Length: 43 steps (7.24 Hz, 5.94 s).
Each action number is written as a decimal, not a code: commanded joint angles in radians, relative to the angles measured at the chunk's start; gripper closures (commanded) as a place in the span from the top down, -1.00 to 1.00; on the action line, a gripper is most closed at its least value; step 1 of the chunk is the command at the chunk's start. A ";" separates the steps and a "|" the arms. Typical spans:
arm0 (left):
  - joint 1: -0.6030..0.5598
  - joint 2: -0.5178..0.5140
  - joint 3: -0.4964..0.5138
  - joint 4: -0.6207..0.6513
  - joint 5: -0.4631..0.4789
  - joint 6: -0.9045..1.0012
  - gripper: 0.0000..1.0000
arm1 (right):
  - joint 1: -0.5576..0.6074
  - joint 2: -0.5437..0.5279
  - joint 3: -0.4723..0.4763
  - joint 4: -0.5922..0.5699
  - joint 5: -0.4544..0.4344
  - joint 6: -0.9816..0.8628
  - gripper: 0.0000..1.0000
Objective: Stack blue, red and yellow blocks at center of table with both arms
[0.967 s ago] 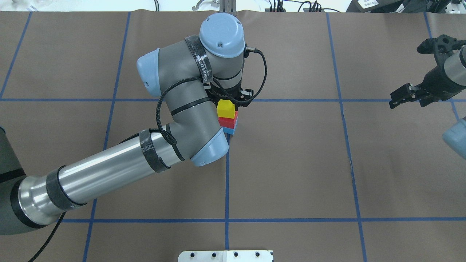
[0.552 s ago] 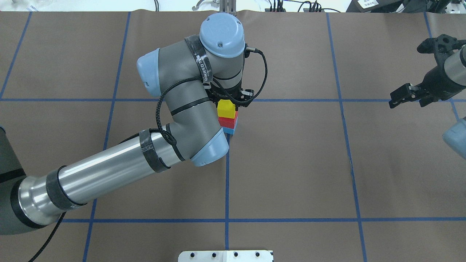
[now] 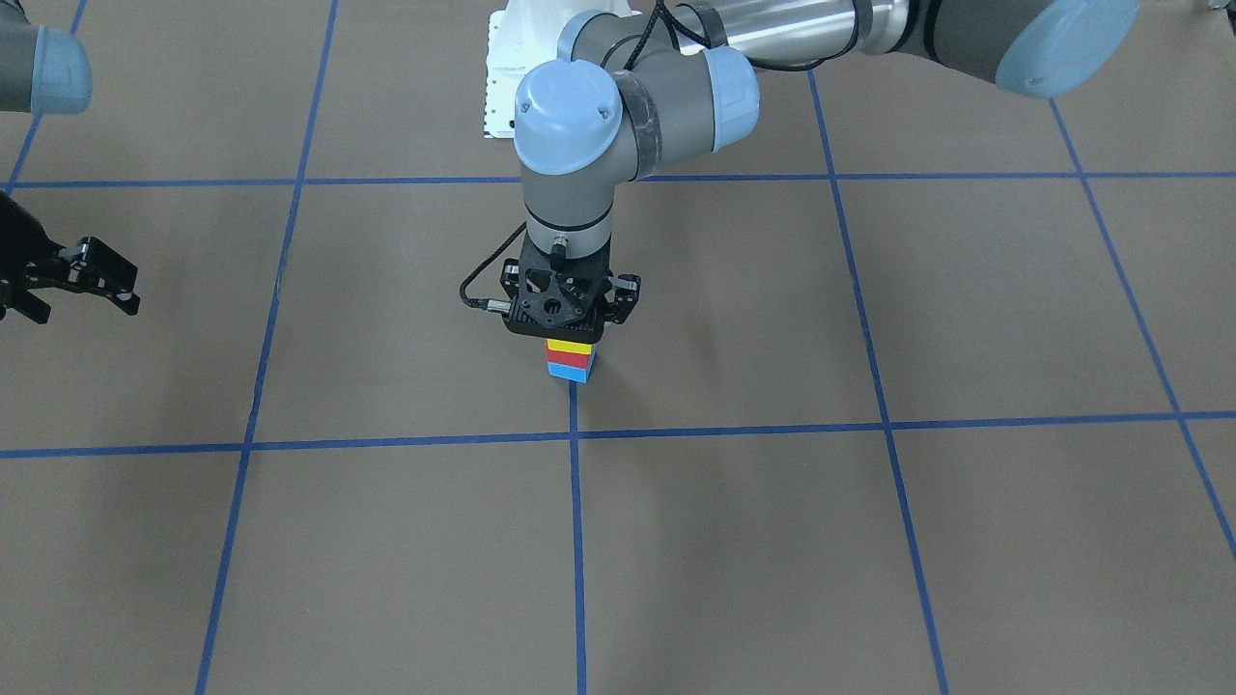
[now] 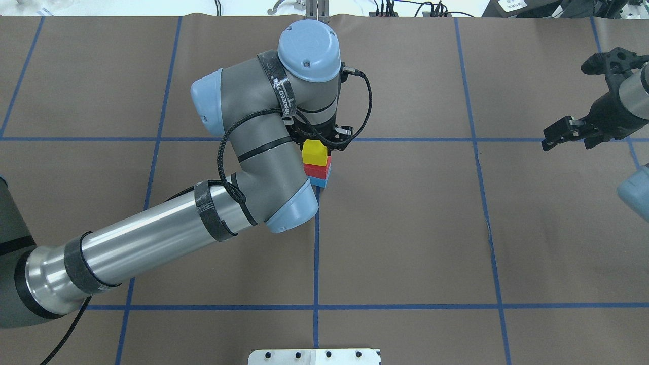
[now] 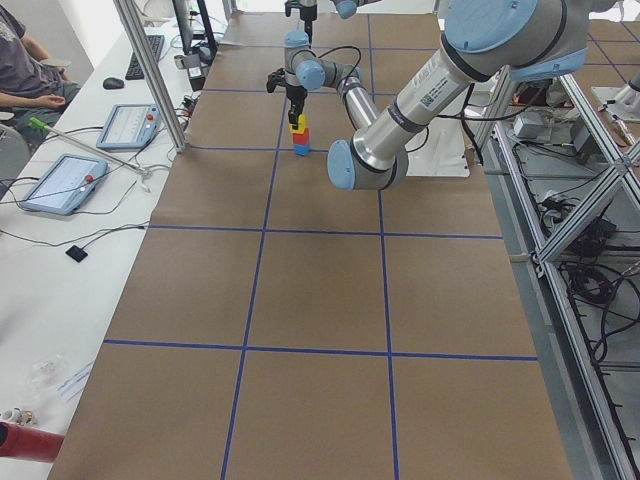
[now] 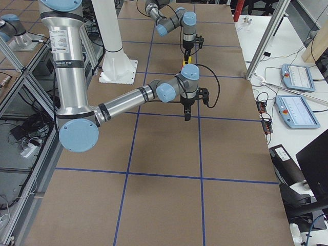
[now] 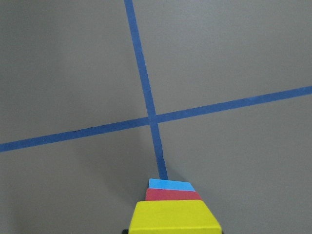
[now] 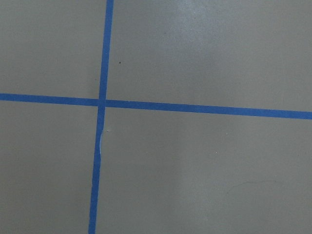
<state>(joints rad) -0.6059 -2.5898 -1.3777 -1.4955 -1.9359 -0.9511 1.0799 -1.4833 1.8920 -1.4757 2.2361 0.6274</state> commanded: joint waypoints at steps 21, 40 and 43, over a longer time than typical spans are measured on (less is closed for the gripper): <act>-0.557 0.935 -0.637 0.077 -0.189 0.624 0.99 | 0.207 -0.058 0.004 -0.014 0.066 -0.100 0.99; -0.920 0.962 -0.241 0.008 -0.446 0.954 1.00 | 0.380 0.006 -0.146 -0.258 0.031 -0.376 0.99; -0.922 0.961 -0.244 0.006 -0.446 0.899 1.00 | 0.379 -0.020 -0.148 -0.259 0.028 -0.470 0.99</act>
<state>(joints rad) -1.5268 -1.6285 -1.6196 -1.4880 -2.3823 -0.0290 1.4591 -1.4904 1.7453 -1.7332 2.2647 0.2165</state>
